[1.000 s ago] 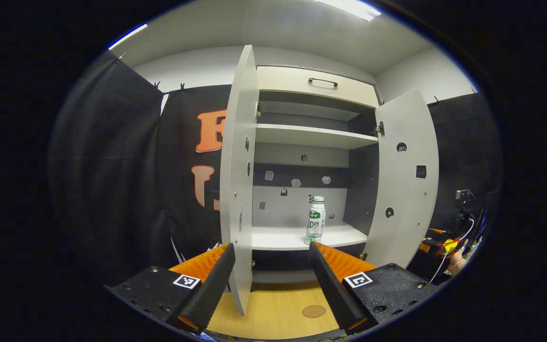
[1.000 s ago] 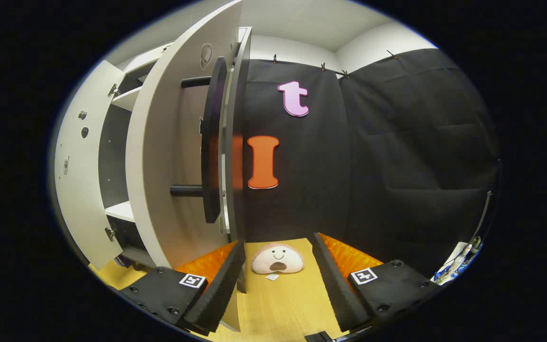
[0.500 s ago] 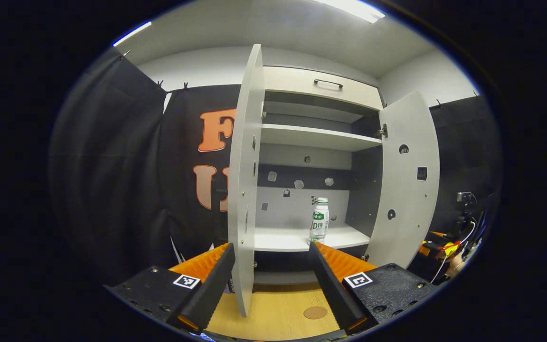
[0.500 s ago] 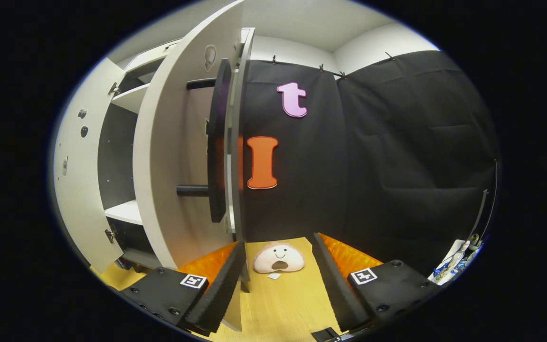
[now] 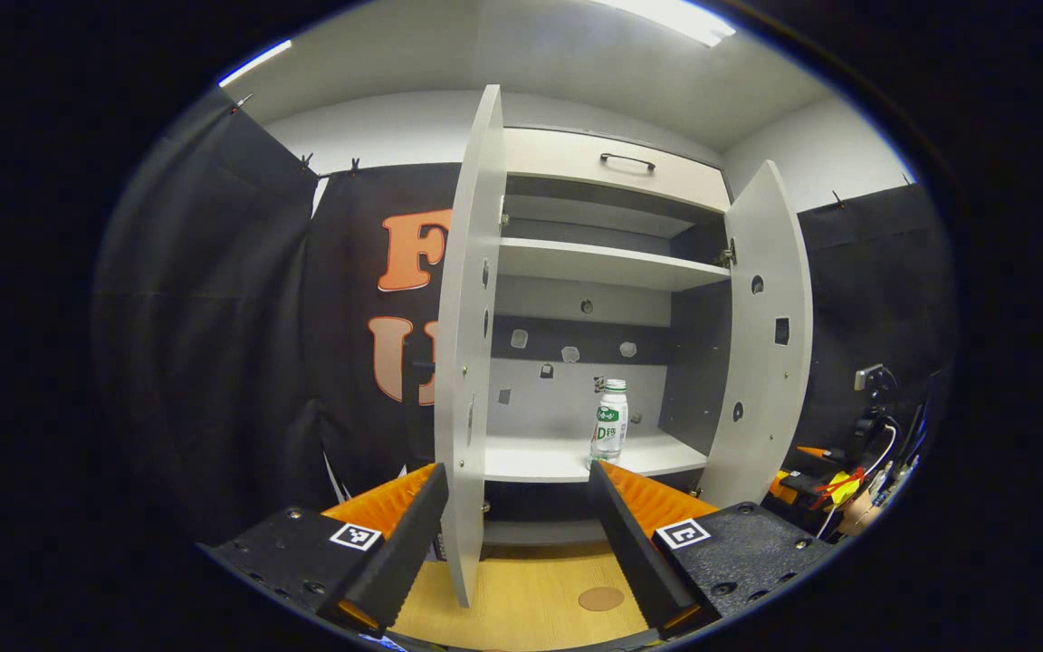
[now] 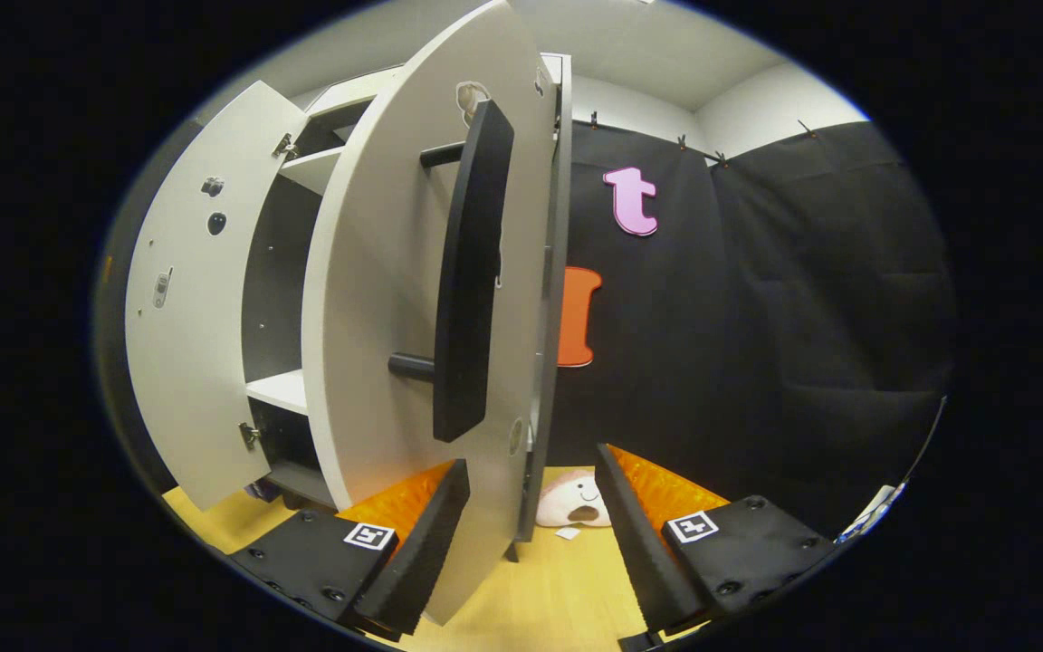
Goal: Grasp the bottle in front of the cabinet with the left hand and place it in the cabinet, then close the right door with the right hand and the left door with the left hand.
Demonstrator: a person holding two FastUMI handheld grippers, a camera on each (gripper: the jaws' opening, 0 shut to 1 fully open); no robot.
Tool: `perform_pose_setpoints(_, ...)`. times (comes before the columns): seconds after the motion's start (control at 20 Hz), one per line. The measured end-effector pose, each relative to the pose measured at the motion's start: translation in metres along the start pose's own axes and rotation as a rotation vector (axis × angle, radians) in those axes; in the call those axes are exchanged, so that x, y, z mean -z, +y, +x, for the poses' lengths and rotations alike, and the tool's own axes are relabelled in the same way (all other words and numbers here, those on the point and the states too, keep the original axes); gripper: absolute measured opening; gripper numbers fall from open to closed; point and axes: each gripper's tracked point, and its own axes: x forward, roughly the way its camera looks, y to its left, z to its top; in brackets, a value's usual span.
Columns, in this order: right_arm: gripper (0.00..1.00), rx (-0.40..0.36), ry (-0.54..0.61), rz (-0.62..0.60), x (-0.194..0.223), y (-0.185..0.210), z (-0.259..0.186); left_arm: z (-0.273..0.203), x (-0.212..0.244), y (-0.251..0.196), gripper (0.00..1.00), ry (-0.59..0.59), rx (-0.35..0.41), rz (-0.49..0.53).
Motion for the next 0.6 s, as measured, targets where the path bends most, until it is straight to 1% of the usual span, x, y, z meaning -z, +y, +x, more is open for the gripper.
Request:
perform_pose_setpoints(0.1,0.93,-0.004,0.000,-0.004,0.001,0.010,0.008,-0.002,-0.001,0.005,0.93,-0.003,-0.011,0.003)
perform_pose_setpoints(0.15,1.00,-0.006,-0.001,-0.003,0.000,0.013,0.012,-0.004,-0.001,0.008,0.93,-0.003,-0.018,0.004)
perform_pose_setpoints(0.2,0.93,-0.011,-0.001,0.001,0.000,0.017,0.015,-0.005,0.000,0.011,0.93,-0.001,-0.025,0.005)
perform_pose_setpoints(0.35,0.89,-0.025,0.006,0.017,0.004,0.027,0.024,-0.003,0.003,0.020,0.93,0.005,-0.041,0.001)
perform_pose_setpoints(0.45,0.86,-0.019,0.008,0.012,0.007,0.031,0.033,-0.001,0.005,0.025,0.93,0.009,-0.050,-0.001)
perform_pose_setpoints(0.6,0.86,-0.011,0.018,0.008,0.012,0.033,0.052,0.001,0.010,0.033,0.93,0.017,-0.066,0.005)
